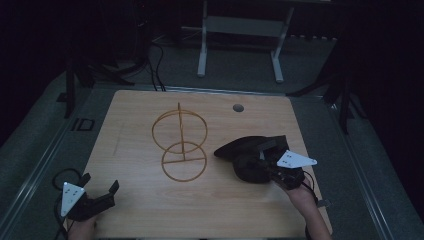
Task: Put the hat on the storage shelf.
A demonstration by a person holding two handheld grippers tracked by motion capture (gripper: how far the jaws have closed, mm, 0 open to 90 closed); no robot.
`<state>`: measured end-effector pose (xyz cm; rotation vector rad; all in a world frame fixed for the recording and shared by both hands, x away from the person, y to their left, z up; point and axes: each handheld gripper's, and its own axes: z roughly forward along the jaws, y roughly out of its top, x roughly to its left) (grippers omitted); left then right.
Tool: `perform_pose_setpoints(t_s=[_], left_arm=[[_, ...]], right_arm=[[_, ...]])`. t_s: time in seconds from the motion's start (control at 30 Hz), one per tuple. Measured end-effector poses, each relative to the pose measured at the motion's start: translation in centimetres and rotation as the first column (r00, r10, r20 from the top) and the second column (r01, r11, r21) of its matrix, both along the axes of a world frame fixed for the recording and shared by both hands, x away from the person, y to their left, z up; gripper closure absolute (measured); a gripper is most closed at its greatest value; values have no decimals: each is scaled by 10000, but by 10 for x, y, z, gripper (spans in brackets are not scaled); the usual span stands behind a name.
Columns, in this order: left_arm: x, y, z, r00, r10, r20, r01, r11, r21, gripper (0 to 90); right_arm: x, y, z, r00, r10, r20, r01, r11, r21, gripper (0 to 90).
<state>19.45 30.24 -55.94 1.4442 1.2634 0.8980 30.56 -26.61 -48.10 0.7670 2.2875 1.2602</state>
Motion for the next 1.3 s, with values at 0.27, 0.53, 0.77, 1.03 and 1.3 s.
perform_pose_setpoints(t_s=[0.27, 0.53, 0.77, 1.03, 1.3], left_arm=[[0, -6, 4, 9993, -344, -172, 339, 9990, -298, 31], [1, -16, 11, 9917, -933, -882, 894, 9948, -478, 31], [2, -28, 19, 9792, -1411, -1460, 1357, 9897, -465, 31], [4, -56, 50, 9544, -2490, -1644, 2360, 9671, -951, 31], [8, -98, 85, 9058, -3823, -1825, 3756, 9240, -715, 61]], right_arm=[[-3, -7, 12, 9976, -301, 623, 260, 9975, 658, 897], [-4, -17, 36, 9903, -611, 1245, 477, 9930, 1080, 898], [-10, -27, 55, 9831, -741, 1674, 514, 9894, 1357, 898], [-21, -36, 69, 9764, -767, 2018, 506, 9900, 1317, 898], [-34, -39, 79, 9754, -423, 2164, 149, 9918, 1267, 897]])
